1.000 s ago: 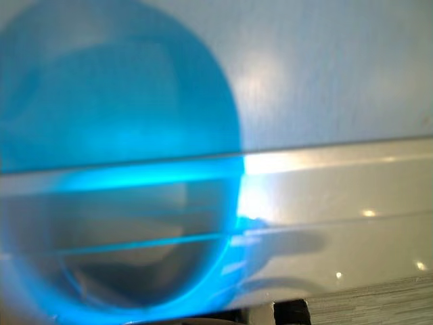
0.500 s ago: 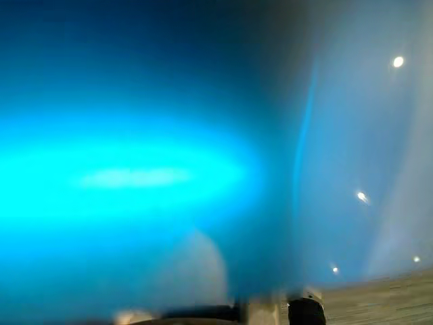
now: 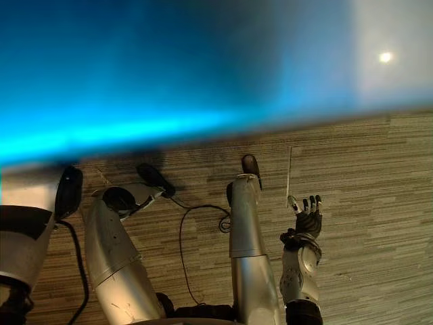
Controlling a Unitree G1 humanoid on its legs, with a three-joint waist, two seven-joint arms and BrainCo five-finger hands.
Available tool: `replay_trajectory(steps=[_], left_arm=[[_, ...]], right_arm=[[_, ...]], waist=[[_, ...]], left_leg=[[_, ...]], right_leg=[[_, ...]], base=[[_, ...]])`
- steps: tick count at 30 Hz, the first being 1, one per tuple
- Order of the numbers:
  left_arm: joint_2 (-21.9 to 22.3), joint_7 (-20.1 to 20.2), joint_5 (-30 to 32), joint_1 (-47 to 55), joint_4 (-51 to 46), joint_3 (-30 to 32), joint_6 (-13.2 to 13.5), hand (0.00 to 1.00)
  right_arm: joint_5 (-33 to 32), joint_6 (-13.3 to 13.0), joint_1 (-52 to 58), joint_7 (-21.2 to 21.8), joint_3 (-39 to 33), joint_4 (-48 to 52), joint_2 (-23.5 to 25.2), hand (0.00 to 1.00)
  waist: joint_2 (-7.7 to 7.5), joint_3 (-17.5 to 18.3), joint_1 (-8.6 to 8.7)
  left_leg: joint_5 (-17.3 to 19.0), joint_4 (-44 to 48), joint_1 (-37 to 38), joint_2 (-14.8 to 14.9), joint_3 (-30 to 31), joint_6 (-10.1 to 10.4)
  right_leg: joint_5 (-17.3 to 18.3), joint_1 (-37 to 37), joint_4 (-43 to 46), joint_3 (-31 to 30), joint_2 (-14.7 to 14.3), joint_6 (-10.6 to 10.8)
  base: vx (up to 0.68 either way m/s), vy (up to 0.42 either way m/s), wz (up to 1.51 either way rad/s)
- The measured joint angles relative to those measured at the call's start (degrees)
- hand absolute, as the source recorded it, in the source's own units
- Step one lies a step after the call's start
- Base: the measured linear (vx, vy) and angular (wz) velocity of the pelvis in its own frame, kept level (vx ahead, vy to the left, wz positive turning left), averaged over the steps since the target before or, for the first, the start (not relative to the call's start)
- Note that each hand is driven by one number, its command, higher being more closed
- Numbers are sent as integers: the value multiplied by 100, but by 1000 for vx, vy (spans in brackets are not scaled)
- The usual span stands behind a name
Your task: Pick up the laundry basket with both hands and put the clothes into the washing machine.
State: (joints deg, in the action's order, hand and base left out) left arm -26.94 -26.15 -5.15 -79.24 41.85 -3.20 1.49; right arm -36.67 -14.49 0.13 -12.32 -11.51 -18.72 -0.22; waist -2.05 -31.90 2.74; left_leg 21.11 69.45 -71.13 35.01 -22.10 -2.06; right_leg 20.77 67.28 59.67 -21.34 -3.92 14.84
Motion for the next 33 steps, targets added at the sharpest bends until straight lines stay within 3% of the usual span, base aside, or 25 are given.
replay_trajectory(steps=[6, 10, 13, 16, 18, 21, 24, 26, 28, 30, 31, 32, 33], left_arm=[[202, 623, -2536, 278, 73, 619, 181, 0], [337, 829, -3432, 1028, 5, 793, 405, 0], [419, 1055, -4180, 1829, -183, 781, 413, 0], [544, 1252, -4273, 2491, -208, 785, 432, 0], [726, 1386, -4326, 2988, -208, 702, 398, 0], [1027, 1581, -4298, 3985, -291, 545, 354, 0], [1323, 1779, -3666, 5037, -343, 490, 270, 0], [1535, 1889, -3185, 5521, -343, 484, 270, 0], [1723, 1960, -2823, 5990, -218, 486, 253, 0], [2026, 2097, -2382, 6597, 153, 482, 259, 0], [2101, 2131, -2281, 6686, 294, 493, 279, 0], [2353, 2179, -2034, 6788, 808, 622, 275, 0], [2328, 2215, -1744, 6906, 1235, 809, 270, 0]], right_arm=[[2, 244, -3, -32, 126, -67, 204, 0], [3, 268, -3, -48, 250, -62, 219, 0], [3, 375, -2, -61, 252, -69, 217, 0], [16, 400, -2, -111, 255, -71, 211, 0], [16, 452, 33, -125, 254, -75, 202, 0], [25, 494, 56, -123, 258, -199, 195, 0], [72, 496, 206, -99, 284, -356, 186, 0], [131, 492, 267, -82, 278, -417, 158, 0], [151, 498, 331, -56, 263, -529, 167, 0], [262, 494, 431, 18, 153, -813, 141, 0], [304, 494, 418, 25, 128, -996, 107, 0], [358, 501, 374, 81, 64, -1334, -28, 0], [363, 511, 371, 124, -49, -1634, -34, 0]], waist=[[0, -1, 32], [0, 0, 62], [2, 2, 68], [17, 11, 60], [16, 13, 131], [24, 31, 103], [62, 588, -12], [53, 620, -55], [62, 893, -59], [166, 1316, -76], [255, 1401, -71], [587, 1550, -33], [598, 1704, -45]], left_leg=[[-69, -123, 221, -8, -51, -43], [-108, -396, 722, -25, -181, 27], [-198, -741, 1260, -82, -243, 177], [-356, -1230, 1847, -177, -320, 337], [-520, -1694, 2294, -351, -382, 391], [-681, -2381, 3223, -578, -522, 550], [-847, -2994, 3793, -688, -651, 719], [-1005, -3489, 4352, -869, -703, 792], [-1131, -3935, 4701, -1033, -754, 861], [-1414, -4729, 5288, -1316, -770, 941], [-1521, -4918, 5445, -1314, -760, 986], [-1635, -5247, 5690, -1145, -768, 1092], [-1706, -5435, 5904, -1321, -749, 1148]], right_leg=[[-44, -206, -146, 18, 8, 16], [-49, -644, -422, 34, 37, 7], [-73, -1141, -712, 95, 74, -34], [-178, -1713, -1177, 196, 125, -180], [-247, -2166, -1551, 303, 260, -260], [-353, -3045, -2140, 395, 407, -364], [-496, -3593, -2740, 465, 433, -490], [-568, -4093, -3004, 577, 531, -537], [-592, -4345, -3151, 651, 610, -529], [-729, -4648, -3217, 727, 668, -546], [-830, -4556, -2895, 739, 572, -591], [-651, -4351, -3008, 879, 302, -846], [-1708, -4683, -4744, 937, 344, -1047]], base=[[9, 54, -1], [61, 22, -1], [90, -36, 3], [93, -42, 7], [159, -32, 28], [188, -35, 16], [239, -49, 4], [278, -73, 27], [240, -80, 26], [255, -64, 15], [273, -128, 8], [267, -194, -4], [257, -192, 3]])
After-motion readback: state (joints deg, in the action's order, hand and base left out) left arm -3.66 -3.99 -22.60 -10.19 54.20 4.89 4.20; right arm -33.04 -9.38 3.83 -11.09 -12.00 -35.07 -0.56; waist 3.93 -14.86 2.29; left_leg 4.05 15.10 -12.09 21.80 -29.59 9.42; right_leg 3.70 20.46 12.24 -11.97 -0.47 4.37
